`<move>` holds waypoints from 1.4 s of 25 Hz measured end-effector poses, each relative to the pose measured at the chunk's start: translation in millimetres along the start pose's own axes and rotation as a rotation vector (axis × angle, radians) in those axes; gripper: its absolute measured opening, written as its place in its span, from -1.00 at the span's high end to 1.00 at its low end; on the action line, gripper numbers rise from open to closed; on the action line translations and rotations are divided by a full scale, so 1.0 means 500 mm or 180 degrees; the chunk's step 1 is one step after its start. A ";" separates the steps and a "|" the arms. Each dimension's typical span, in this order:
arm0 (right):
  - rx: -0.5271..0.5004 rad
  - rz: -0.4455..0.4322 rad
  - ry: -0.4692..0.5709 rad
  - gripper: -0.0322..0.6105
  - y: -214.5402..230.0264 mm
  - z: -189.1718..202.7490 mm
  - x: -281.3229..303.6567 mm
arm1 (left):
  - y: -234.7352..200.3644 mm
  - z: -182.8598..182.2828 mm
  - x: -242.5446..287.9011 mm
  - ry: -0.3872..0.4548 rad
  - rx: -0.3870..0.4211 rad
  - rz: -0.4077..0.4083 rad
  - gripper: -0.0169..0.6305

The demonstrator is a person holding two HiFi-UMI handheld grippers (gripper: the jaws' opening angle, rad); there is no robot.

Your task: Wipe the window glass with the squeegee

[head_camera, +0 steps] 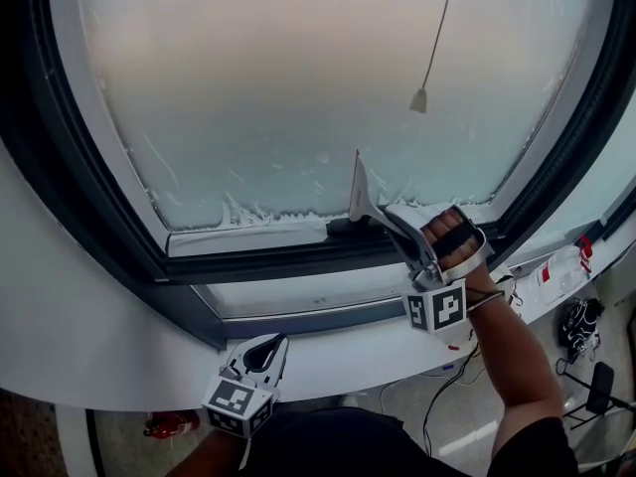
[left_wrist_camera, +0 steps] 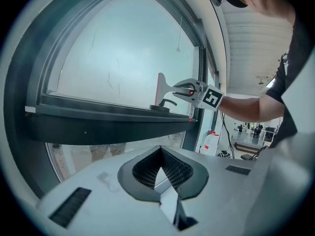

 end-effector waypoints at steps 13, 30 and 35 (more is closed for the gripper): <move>0.0076 0.0143 0.0031 0.63 0.062 -0.067 -0.010 | -0.041 -0.006 -0.044 -0.0007 0.0073 0.0056 0.95; 0.0088 0.0601 0.1188 0.63 0.392 -0.426 0.170 | -0.134 -0.003 -0.199 0.0216 -0.0114 -0.0575 0.95; 0.0044 0.0592 0.1381 0.63 0.444 -0.473 0.205 | -0.159 0.012 -0.236 0.0289 -0.0206 -0.0748 0.95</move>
Point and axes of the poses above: the fingertips, and each gripper's own axes: x forward along the fingers, y to its right, z out of its underside, the point moved 2 cm from there along -x, backward along the fingers, and after that the axes turned 9 degrees about -x, right-handed, at the moved point
